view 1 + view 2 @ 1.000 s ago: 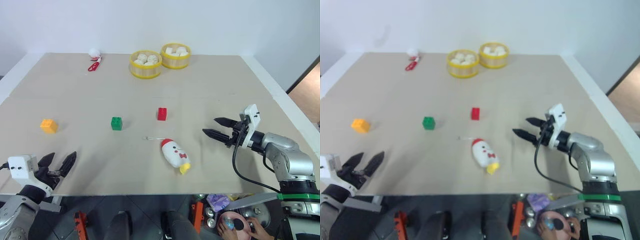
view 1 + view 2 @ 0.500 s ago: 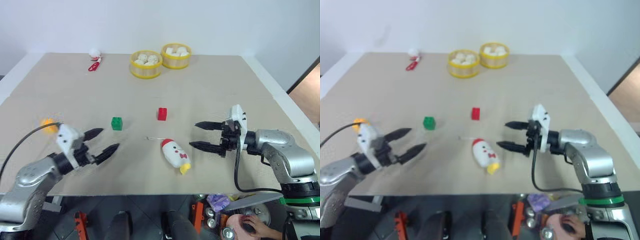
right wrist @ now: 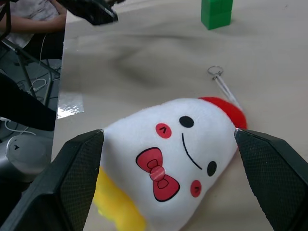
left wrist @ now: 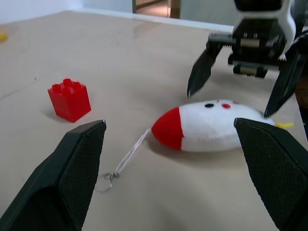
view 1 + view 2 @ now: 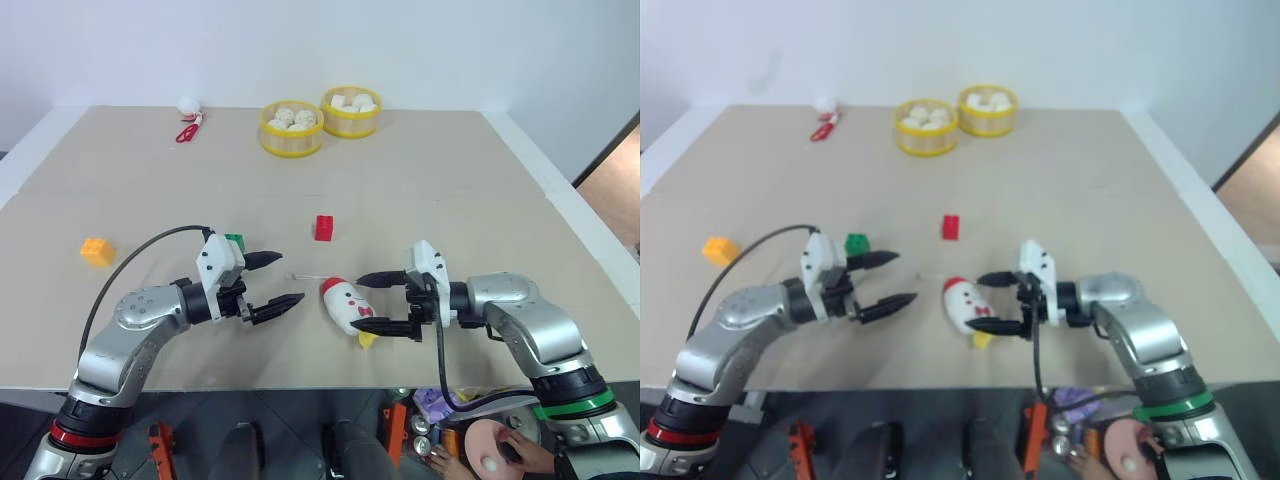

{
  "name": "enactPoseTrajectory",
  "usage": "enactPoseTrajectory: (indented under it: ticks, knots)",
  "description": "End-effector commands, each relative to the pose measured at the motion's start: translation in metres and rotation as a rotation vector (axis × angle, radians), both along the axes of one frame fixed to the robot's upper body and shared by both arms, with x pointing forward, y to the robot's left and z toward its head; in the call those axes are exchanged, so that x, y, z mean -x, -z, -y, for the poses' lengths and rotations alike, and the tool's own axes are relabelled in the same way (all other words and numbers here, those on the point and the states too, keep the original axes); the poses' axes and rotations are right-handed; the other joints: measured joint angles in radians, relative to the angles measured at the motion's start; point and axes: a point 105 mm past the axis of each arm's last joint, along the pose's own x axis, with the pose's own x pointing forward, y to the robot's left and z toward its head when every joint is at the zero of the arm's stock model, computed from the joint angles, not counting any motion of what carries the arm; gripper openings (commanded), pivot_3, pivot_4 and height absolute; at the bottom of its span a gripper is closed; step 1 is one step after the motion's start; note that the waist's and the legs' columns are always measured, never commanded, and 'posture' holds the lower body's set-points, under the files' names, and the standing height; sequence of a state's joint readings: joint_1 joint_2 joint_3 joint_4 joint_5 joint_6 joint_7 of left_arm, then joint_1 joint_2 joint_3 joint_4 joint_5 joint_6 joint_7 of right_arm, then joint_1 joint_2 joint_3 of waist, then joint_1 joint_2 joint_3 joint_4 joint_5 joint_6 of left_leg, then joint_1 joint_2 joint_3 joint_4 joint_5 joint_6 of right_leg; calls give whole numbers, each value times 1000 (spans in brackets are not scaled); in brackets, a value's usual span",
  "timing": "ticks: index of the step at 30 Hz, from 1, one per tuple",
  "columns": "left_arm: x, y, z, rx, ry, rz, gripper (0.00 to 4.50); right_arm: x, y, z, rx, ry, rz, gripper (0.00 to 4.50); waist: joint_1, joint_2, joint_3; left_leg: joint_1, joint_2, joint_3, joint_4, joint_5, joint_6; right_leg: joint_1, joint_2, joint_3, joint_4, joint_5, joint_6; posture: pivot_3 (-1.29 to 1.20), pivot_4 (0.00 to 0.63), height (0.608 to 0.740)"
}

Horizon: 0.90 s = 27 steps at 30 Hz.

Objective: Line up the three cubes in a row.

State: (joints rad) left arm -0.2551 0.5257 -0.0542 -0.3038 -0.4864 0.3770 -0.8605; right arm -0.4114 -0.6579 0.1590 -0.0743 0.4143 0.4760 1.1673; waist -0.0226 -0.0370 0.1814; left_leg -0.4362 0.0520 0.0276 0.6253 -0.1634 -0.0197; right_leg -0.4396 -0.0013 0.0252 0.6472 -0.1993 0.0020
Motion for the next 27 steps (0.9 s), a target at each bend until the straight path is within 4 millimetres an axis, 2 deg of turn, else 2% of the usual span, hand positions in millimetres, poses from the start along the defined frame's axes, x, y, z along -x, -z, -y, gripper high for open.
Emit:
enactPoseTrajectory:
  ticks: [1,7,12,14,15,18,24,26,27]
  knots:
    - [2,-5,0,3,-4,36,4396,-7,7,-5,21,4,23,4500,0,0,0,0,0,0,0,0,0,0,0,0,0,0,0,0,150,740]
    - [1,-6,-4,2,-33,49,4396,-23,32,-8,83,56,30,4500,1,0,0,0,0,0,3,0,0,1,0,0,1,1,1,0,150,740]
    - [2,-7,-5,5,-48,54,4396,-36,34,-7,69,99,61,4500,-1,0,0,6,0,0,7,0,0,5,0,1,1,3,1,0,150,740]
    - [2,-7,-6,5,-50,51,4500,-37,31,-8,41,97,69,3940,-1,0,0,6,0,0,7,0,0,6,-1,1,1,3,1,0,150,740]
    - [2,-6,-6,4,-51,50,4500,-36,30,-9,31,93,71,3808,-1,0,0,6,0,0,7,0,0,5,-1,1,1,3,1,0,150,740]
    - [2,-5,-7,-1,-52,47,4500,-35,31,-9,31,83,77,2597,-1,0,0,7,0,0,7,0,0,5,-1,0,1,3,1,0,150,740]
    - [-2,-3,-5,-8,-40,43,4500,-33,37,-5,56,92,82,700,-1,0,0,7,0,0,7,0,0,4,-2,0,1,3,1,0,150,740]
    - [-4,-2,-4,-8,-37,44,4500,-34,37,-2,61,102,80,271,0,0,0,7,0,0,7,0,0,4,-2,0,1,3,1,0,150,740]
    - [-5,-3,-3,-5,-35,44,4500,-35,36,0,58,107,74,198,0,0,0,7,0,0,7,0,0,4,-2,0,1,3,1,0,150,740]
